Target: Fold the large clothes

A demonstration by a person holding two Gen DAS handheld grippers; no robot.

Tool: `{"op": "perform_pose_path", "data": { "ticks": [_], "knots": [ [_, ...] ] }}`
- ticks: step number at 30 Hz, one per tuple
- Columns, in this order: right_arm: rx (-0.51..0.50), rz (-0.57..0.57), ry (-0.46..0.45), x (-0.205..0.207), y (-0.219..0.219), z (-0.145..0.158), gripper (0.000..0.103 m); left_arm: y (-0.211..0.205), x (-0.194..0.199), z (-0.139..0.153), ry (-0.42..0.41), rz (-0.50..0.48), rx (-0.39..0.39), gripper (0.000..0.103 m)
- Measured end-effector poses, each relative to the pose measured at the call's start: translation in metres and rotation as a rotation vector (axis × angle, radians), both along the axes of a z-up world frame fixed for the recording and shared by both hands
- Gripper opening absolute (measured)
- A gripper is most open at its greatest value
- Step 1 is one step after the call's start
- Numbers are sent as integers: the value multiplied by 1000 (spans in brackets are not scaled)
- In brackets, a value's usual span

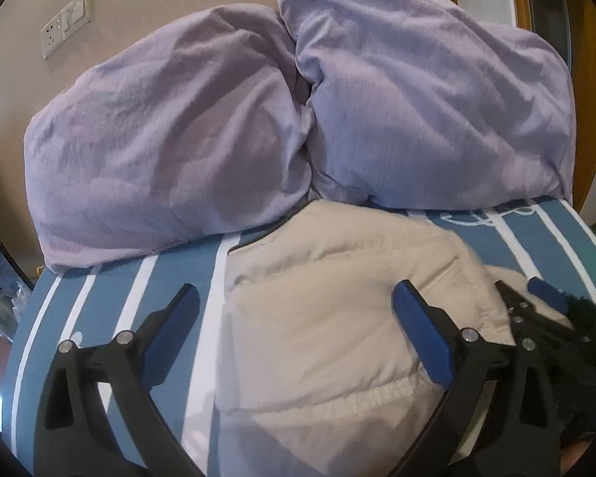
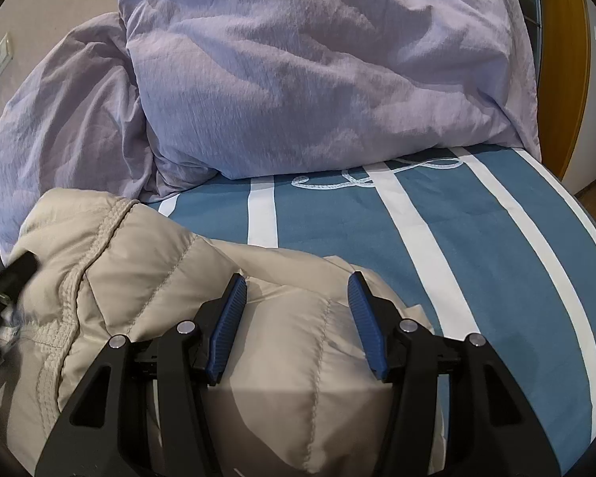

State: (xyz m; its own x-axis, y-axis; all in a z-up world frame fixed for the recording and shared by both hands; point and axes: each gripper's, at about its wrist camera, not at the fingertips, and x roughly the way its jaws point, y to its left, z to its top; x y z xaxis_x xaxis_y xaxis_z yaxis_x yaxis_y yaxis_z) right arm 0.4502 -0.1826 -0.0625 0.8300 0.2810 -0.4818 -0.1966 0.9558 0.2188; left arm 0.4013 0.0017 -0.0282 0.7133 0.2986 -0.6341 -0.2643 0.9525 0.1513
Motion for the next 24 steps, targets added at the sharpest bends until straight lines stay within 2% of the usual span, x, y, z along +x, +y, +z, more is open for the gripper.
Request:
{"op": "perform_pose_path", "data": {
  "ticks": [5,15,24],
  "knots": [
    [-11,-5,0,0,3,0,55,1,1,-9,2,1,7,99],
    [-16,-10,3,0,3,1,56,9,5,-22,7,-13,-68,100],
    [-18,-13,6,2,2,1,56,11,8,-27,22,-13,-83,101]
  ]
}}
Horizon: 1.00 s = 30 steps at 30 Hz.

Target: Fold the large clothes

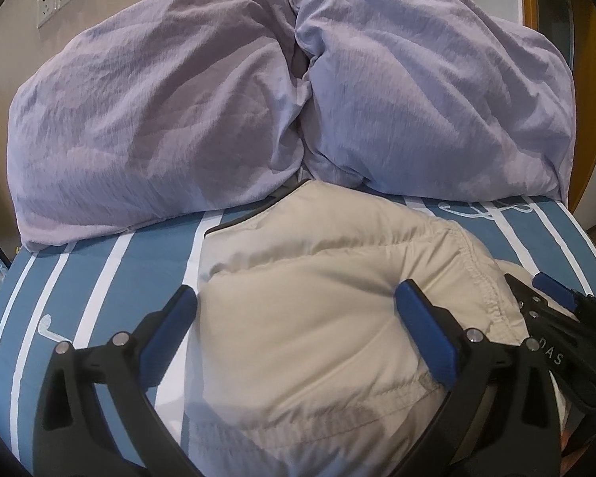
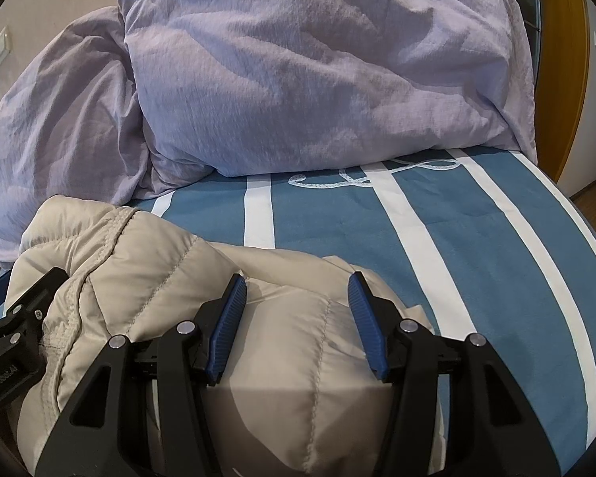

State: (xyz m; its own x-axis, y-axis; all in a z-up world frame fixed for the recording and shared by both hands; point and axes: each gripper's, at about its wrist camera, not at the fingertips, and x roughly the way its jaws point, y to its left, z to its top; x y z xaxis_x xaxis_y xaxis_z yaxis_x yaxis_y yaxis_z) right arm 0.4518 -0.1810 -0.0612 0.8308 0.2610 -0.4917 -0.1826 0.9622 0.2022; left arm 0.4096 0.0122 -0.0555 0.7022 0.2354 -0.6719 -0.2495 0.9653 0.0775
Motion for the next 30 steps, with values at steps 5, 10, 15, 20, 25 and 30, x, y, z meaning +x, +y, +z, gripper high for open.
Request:
{"op": "perform_pose_path", "data": {
  "ticks": [5,10,15,20,25,30],
  "knots": [
    [0,1,2,1,-1,0,56,1,3,-2,13,-2,0,101],
    [1,1,5,1,-2,-1,56,1,6,-4,32,0,4,101],
    [3,-3,9,1,-3,-3,56,1,8,-5,45,0,6,101],
    [1,-3,10,1,-2,-3,56,2,9,-6,49,-1,-2,101],
    [-1,1,18,3,-3,-2,56,3,9,-7,49,2,-5,101],
    [10,12,30,4,-3,-2,56,4,6,-1,54,9,5,101]
  ]
}}
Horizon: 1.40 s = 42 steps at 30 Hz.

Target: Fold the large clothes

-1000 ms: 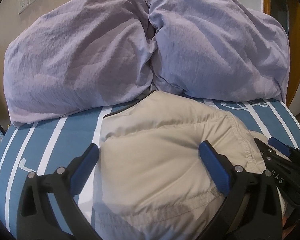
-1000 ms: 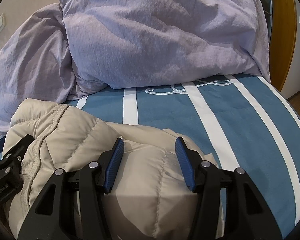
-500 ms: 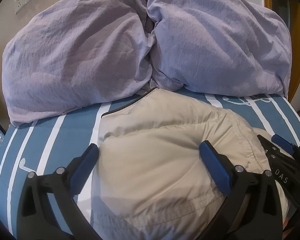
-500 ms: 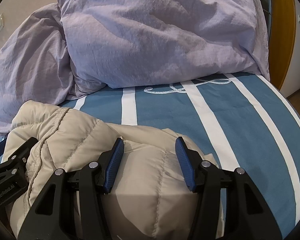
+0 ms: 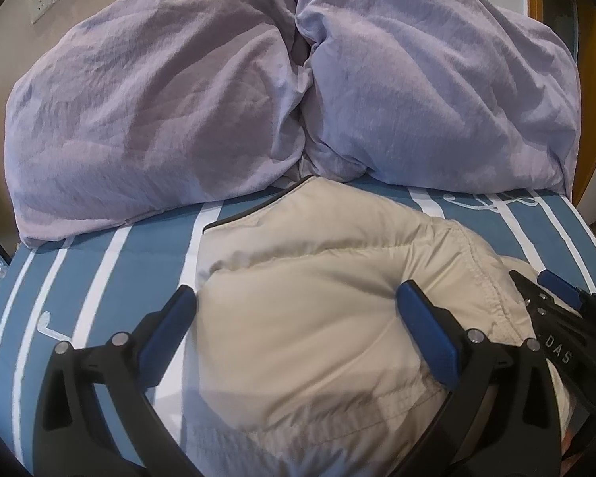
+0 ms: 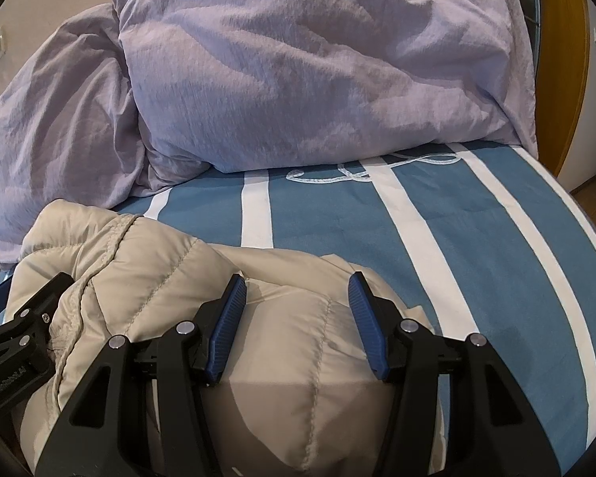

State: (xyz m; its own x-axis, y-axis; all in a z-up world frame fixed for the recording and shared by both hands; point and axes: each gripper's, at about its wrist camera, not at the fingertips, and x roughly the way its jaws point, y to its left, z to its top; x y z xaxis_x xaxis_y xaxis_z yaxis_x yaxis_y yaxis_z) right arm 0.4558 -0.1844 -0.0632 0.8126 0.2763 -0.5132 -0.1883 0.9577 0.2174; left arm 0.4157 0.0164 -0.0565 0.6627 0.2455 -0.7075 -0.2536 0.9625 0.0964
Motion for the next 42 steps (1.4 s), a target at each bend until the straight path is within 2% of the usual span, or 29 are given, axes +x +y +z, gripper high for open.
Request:
{"op": "perform_pose_path", "data": {
  "ticks": [2,3,4,7,10,17,21,24,29,34,36,42],
  "knots": [
    [14,30,28,0,-5,4,57,1,-9,8,7,4,-2,101],
    [17,42,37,-3,-8,7,61,2,-16,12,6,0,-17,101],
    [17,56,32,-11,-15,13,72,6,-27,19,0,-13,-44,101],
    [20,73,15,-29,-32,25,78,16,-51,31,-11,-23,-81,101],
    [58,81,39,-45,-56,28,83,27,-74,36,-13,-17,-96,101],
    [280,250,212,-58,-92,2,91,50,-101,27,32,-44,-266,101],
    [359,314,306,-53,-95,-15,92,60,-103,20,47,-35,-359,101],
    [408,338,356,-48,-94,-27,102,61,-103,16,55,-44,-392,101],
    [458,405,399,-40,-86,-40,102,61,-99,12,56,-66,-409,101],
    [505,456,412,-32,-78,-43,102,67,-94,6,52,-88,-463,101],
    [522,468,421,-29,-76,-45,102,71,-92,2,51,-93,-507,101],
    [555,491,421,-26,-73,-48,102,91,-86,-21,65,-101,-750,101]
  ]
}}
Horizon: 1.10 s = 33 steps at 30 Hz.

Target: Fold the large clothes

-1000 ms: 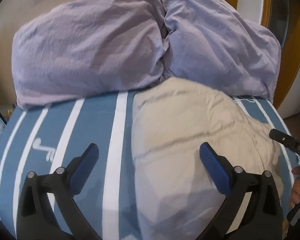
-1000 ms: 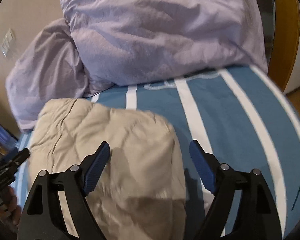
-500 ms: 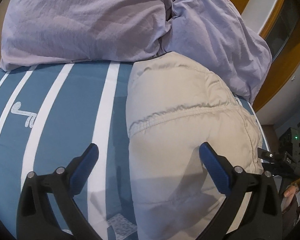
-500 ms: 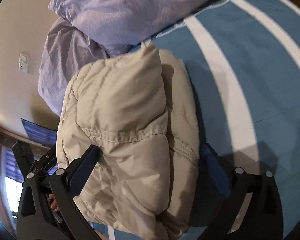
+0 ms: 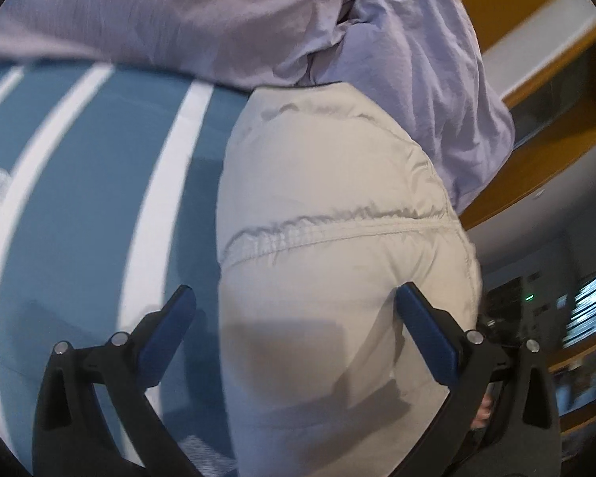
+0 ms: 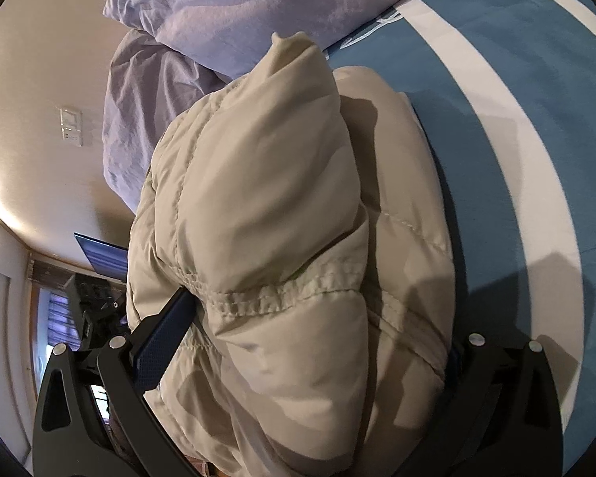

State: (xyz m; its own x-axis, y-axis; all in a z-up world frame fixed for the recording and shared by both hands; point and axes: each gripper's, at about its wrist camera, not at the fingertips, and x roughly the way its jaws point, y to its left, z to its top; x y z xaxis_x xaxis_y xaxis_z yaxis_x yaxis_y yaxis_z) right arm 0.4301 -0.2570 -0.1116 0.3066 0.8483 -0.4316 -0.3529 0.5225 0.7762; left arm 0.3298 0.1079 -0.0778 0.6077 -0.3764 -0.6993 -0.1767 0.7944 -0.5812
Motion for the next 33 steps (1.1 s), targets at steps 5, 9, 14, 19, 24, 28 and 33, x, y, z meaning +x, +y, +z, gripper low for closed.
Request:
{"op": "perform_pose_path", "data": {
  "ticks": [5,9,14,19,24,28,33],
  "knots": [
    [23,13,-6,1,2,-2,102,5,4,-16,10,-9,-157,101],
    [27,16,-7,3,5,-1,102,3,6,-17,4,-6,-182,101],
    [54,10,-42,1,5,0,96,7,4,-17,-15,0,-204,98],
    [80,11,-85,3,14,11,78,24,3,-5,-40,29,-202,84],
    [79,52,-118,9,46,25,68,53,1,9,-67,88,-167,82],
    [94,81,-140,19,78,39,65,80,2,21,-87,144,-134,82],
    [84,95,-174,27,107,47,65,108,4,22,-109,208,-77,82]
  ]
}}
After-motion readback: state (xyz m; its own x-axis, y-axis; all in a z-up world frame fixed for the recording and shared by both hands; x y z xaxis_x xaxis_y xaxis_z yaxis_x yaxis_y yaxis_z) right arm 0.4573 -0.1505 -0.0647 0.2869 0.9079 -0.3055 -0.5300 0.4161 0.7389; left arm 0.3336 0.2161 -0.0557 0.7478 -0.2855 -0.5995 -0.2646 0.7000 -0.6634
